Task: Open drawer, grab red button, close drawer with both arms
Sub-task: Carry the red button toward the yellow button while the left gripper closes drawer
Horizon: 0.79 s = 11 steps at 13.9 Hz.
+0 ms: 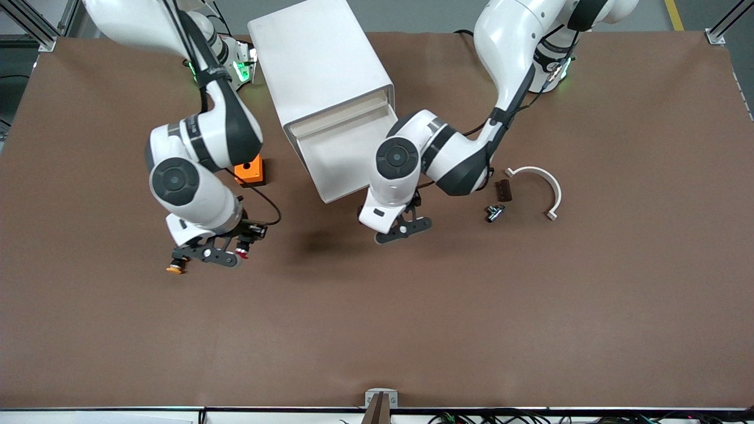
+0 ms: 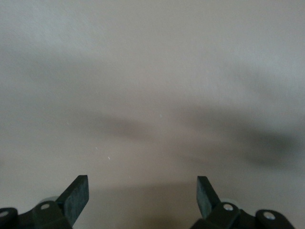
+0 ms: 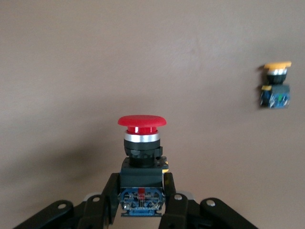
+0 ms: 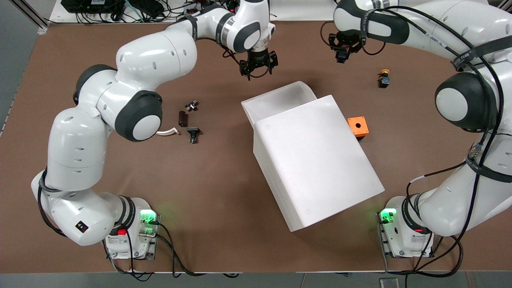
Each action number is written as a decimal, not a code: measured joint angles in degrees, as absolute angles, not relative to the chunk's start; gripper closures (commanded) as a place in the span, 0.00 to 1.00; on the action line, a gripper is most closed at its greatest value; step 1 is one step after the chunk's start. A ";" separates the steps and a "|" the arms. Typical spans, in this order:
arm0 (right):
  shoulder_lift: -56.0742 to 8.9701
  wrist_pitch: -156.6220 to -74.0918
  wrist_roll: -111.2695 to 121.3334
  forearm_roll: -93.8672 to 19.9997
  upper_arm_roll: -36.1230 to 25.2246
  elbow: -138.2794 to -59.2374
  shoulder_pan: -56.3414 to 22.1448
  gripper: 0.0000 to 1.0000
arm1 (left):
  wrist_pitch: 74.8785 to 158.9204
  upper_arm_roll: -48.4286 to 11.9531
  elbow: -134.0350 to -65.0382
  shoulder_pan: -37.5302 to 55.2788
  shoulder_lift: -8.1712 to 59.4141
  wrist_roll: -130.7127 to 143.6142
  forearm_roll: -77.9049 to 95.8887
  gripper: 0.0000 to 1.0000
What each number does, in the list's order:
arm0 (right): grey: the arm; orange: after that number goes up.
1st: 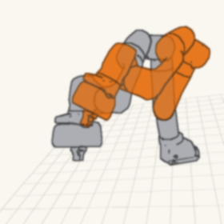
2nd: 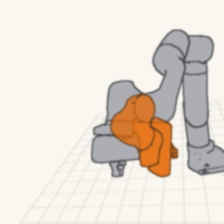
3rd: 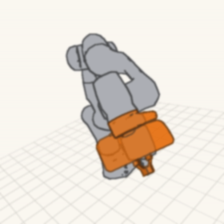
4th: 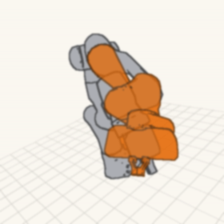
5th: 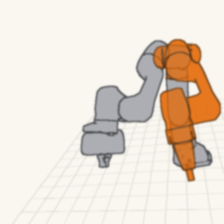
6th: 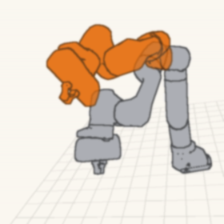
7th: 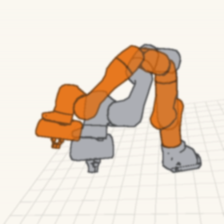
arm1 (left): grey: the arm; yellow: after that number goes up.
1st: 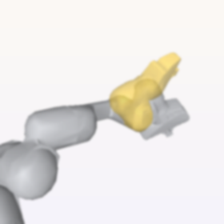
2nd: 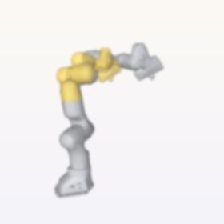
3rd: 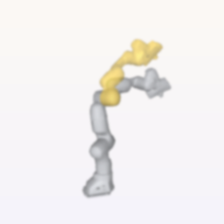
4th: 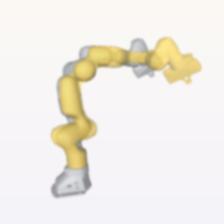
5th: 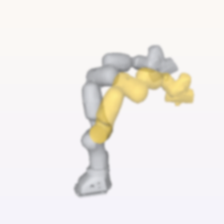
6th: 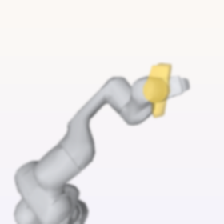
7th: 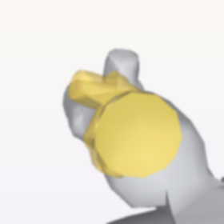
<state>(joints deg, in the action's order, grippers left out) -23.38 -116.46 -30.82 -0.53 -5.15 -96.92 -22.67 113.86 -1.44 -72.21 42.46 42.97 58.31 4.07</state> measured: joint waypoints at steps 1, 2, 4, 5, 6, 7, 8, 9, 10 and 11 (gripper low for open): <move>-23.37 -119.12 -27.89 -0.45 -5.15 -98.82 -21.21 1.00 | 113.94 -1.43 -72.20 43.37 43.21 58.66 4.06 0.01; -23.37 -121.71 -25.38 -0.36 -5.14 -100.63 -19.97 1.00 | 114.02 -1.44 -72.21 44.11 43.36 59.29 4.06 0.01; -23.37 -125.54 -20.77 -0.15 -5.13 -103.02 -17.61 1.00 | 114.05 -1.45 -72.20 45.22 43.42 60.72 4.06 0.01; -23.37 -126.52 -18.61 -0.11 -5.14 -103.45 -16.36 1.00 | 114.05 -1.46 -72.20 45.81 43.43 61.32 4.06 0.01; -23.36 -127.34 -16.50 -0.10 -5.14 -103.68 -14.93 1.00 | 114.06 -1.46 -72.20 46.40 43.43 62.15 4.06 0.01; -23.36 -128.19 -14.48 -0.10 -5.14 -104.07 -13.47 1.00 | 114.06 -1.48 -72.20 46.96 43.44 62.91 4.06 0.01; -23.36 -129.44 -12.73 -0.10 -5.13 -104.78 -12.16 1.00 | 114.05 -1.51 -72.20 47.48 43.45 63.56 4.24 0.01; -23.38 -130.95 -11.40 -0.10 -5.10 -105.78 -11.06 1.00 | 114.06 -1.56 -72.20 47.88 43.46 64.27 4.72 0.01; -23.43 -132.58 -10.40 -0.11 -5.07 -106.96 -10.17 1.00 | 114.06 -1.58 -72.20 48.15 43.47 64.63 5.70 0.01; -23.54 -134.18 -9.58 -0.11 -5.06 -108.13 -9.48 1.00 | 114.06 -1.65 -72.24 48.33 43.48 64.71 6.93 0.01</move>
<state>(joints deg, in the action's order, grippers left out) -23.54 -134.18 -9.58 -0.11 -5.06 -108.13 -9.48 114.06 -1.65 -72.24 48.33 43.48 64.71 6.93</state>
